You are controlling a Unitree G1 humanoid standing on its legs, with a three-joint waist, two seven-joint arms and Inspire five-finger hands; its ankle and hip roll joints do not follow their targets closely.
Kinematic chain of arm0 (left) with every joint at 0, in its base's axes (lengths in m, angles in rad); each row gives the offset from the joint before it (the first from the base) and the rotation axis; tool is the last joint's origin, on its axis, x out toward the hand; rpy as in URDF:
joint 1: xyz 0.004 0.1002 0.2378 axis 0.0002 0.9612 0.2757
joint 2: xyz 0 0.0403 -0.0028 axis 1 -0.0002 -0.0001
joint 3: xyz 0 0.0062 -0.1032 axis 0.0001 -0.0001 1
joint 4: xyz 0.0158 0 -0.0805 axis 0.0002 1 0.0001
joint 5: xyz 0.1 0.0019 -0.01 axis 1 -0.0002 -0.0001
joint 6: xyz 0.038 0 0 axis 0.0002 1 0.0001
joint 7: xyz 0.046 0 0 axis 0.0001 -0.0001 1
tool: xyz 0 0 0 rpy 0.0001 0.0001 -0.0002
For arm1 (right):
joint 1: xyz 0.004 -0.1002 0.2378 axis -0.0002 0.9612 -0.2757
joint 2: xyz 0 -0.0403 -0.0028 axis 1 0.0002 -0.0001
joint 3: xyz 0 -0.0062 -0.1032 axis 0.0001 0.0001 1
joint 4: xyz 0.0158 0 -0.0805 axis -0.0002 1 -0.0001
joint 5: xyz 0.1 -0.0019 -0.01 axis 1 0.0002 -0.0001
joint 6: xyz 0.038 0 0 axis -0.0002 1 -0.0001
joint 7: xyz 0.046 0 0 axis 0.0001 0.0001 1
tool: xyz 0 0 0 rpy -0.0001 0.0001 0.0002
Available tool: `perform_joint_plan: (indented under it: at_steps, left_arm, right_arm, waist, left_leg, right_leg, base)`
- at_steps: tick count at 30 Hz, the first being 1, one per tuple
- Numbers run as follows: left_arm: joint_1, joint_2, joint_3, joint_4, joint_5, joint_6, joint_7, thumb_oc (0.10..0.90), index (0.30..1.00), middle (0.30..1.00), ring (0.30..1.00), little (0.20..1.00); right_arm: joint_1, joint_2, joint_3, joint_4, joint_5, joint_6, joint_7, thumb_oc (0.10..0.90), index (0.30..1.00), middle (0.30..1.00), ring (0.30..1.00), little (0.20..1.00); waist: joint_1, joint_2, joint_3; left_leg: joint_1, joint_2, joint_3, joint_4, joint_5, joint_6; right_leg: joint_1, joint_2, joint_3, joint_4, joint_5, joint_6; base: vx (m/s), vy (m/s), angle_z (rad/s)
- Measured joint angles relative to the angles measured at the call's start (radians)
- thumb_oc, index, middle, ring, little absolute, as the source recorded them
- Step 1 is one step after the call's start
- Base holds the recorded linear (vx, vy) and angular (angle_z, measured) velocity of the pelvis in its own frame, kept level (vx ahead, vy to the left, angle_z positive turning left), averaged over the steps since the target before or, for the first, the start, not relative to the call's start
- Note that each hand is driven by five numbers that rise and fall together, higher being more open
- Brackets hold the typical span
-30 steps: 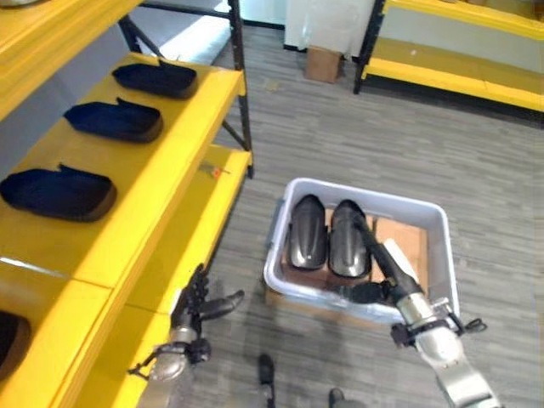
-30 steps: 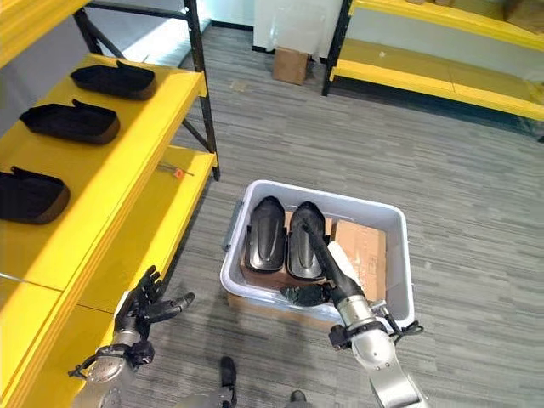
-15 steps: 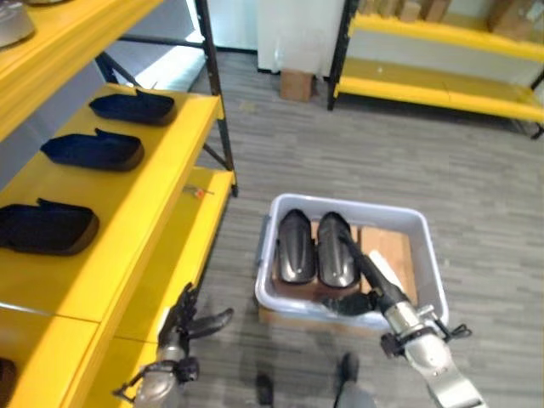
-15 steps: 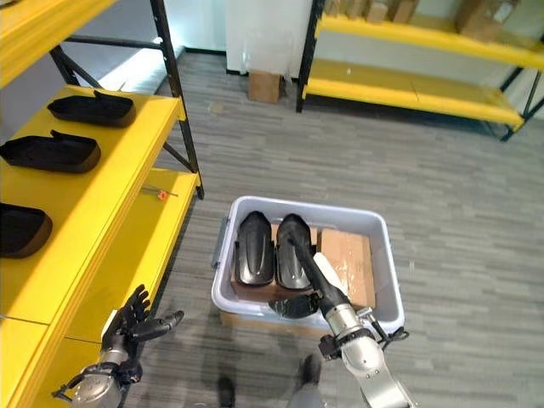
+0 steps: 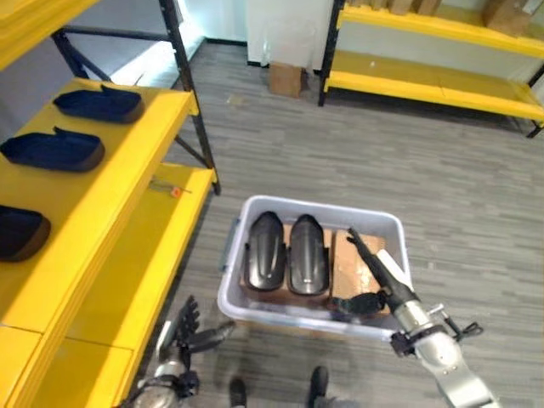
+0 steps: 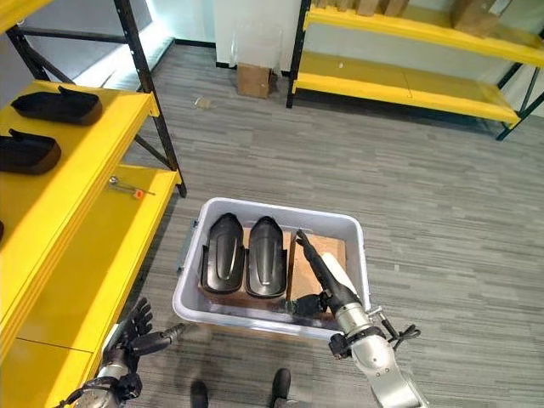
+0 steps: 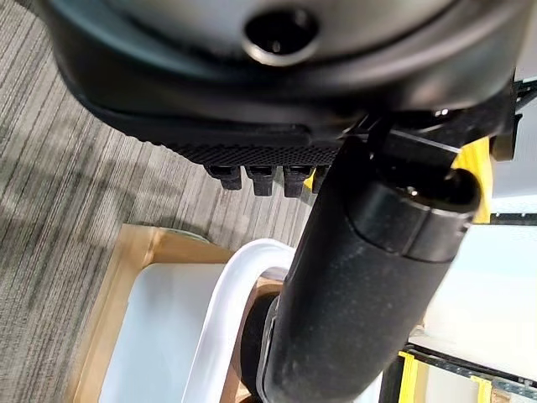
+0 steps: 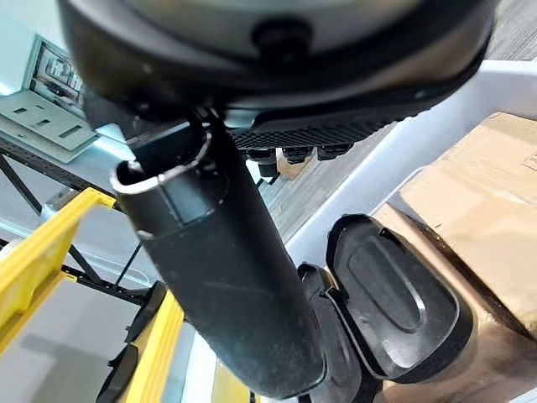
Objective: Move parts from the plastic box to the shelf.
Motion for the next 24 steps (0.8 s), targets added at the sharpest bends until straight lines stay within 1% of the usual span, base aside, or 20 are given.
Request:
perform_joint_plan:
  at_steps: [2, 6, 8, 10, 13, 14, 18, 21, 24]
  left_arm:
    - [-0.004, 0.0, 0.0, -0.008, 0.0, 0.0, 0.0, 0.9, 1.0, 1.0, 1.0, 1.0]
    - [-0.03, 0.008, -0.011, -0.009, -0.001, -0.003, 0.0, 0.9, 1.0, 1.0, 1.0, 1.0]
    - [-0.051, 0.007, -0.027, -0.009, -0.001, -0.003, -0.001, 0.9, 1.0, 1.0, 1.0, 1.0]
    - [-0.064, 0.009, -0.056, -0.011, -0.001, -0.004, -0.001, 0.9, 1.0, 1.0, 1.0, 1.0]
    - [-0.074, 0.008, -0.071, -0.013, -0.002, -0.004, -0.001, 0.9, 1.0, 1.0, 1.0, 1.0]
    - [-0.086, 0.009, -0.074, -0.013, -0.002, -0.004, -0.001, 0.9, 1.0, 1.0, 1.0, 1.0]
    - [-0.123, 0.018, -0.08, -0.015, -0.002, -0.004, 0.0, 0.9, 1.0, 1.0, 1.0, 1.0]
    - [-0.162, 0.022, -0.086, -0.015, -0.002, -0.005, 0.001, 0.9, 1.0, 1.0, 1.0, 1.0]
    - [-0.196, 0.024, -0.086, -0.016, -0.002, -0.008, 0.002, 0.9, 1.0, 1.0, 1.0, 1.0]
  right_arm:
    - [-0.026, -0.011, 0.002, 0.0, -0.003, 0.001, -0.007, 0.9, 1.0, 1.0, 1.0, 1.0]
    - [-0.101, -0.015, 0.013, 0.032, -0.039, -0.001, -0.024, 0.9, 1.0, 1.0, 1.0, 1.0]
    - [-0.136, -0.015, 0.016, 0.061, -0.04, 0.001, -0.027, 0.9, 1.0, 1.0, 1.0, 1.0]
    - [-0.156, -0.016, 0.026, 0.093, -0.068, 0.002, -0.041, 0.9, 1.0, 1.0, 1.0, 1.0]
    - [-0.173, -0.016, 0.039, 0.119, -0.078, 0.007, -0.048, 0.9, 1.0, 1.0, 1.0, 1.0]
    - [-0.192, -0.016, 0.045, 0.131, -0.091, 0.015, -0.051, 0.9, 1.0, 1.0, 1.0, 1.0]
    - [-0.247, -0.017, 0.056, 0.178, -0.119, 0.029, -0.069, 0.9, 1.0, 1.0, 1.0, 1.0]
    - [-0.296, -0.017, 0.068, 0.208, -0.155, 0.04, -0.088, 0.9, 1.0, 1.0, 1.0, 1.0]
    - [-0.306, -0.017, 0.072, 0.207, -0.158, 0.041, -0.093, 0.9, 1.0, 1.0, 1.0, 1.0]
  waist:
    - [0.001, 0.009, 0.004]
    - [0.004, 0.014, 0.011]
    - [0.007, 0.02, 0.035]
    - [0.019, 0.03, 0.049]
    - [0.029, 0.042, 0.079]
    - [0.028, 0.047, 0.108]
    - [0.034, 0.054, 0.172]
    - [0.035, 0.06, 0.21]
    - [0.053, 0.07, 0.234]
  left_leg:
    - [-0.004, 0.001, 0.0, 0.0, 0.001, 0.0]
    - [-0.038, -0.001, -0.001, 0.001, 0.008, 0.0]
    - [-0.042, -0.003, -0.004, 0.001, 0.011, 0.001]
    - [-0.054, -0.006, -0.014, 0.002, 0.013, 0.001]
    - [-0.071, -0.008, -0.023, 0.005, 0.015, 0.003]
    - [-0.081, -0.011, -0.026, 0.006, 0.018, 0.005]
    - [-0.111, -0.018, -0.039, 0.023, 0.018, 0.007]
    - [-0.122, -0.023, -0.043, 0.035, 0.017, 0.009]
    - [-0.125, -0.029, -0.042, 0.038, 0.014, 0.013]
  right_leg:
    - [-0.004, 0.001, 0.0, 0.0, 0.0, 0.0]
    - [-0.035, -0.002, -0.001, 0.0, 0.004, -0.005]
    - [-0.037, -0.004, -0.004, 0.0, 0.007, -0.008]
    - [-0.044, -0.007, -0.014, 0.0, 0.007, -0.008]
    - [-0.055, -0.009, -0.021, 0.001, 0.008, -0.009]
    - [-0.061, -0.012, -0.026, 0.001, 0.01, -0.009]
    - [-0.074, -0.02, -0.039, 0.001, 0.014, -0.008]
    - [-0.078, -0.025, -0.04, 0.001, 0.017, -0.008]
    - [-0.079, -0.032, -0.04, 0.001, 0.018, -0.007]
  base:
    - [-0.02, -0.003, 0.0]
    - [-0.05, 0.003, 0.02]
    - [-0.05, 0.019, 0.06]
    - [-0.04, 0.022, 0.09]
    - [-0.08, 0.033, 0.09]
    - [-0.07, 0.026, 0.12]
    - [-0.07, 0.04, 0.11]
    - [-0.03, 0.025, 0.07]
    - [-0.05, 0.038, 0.01]
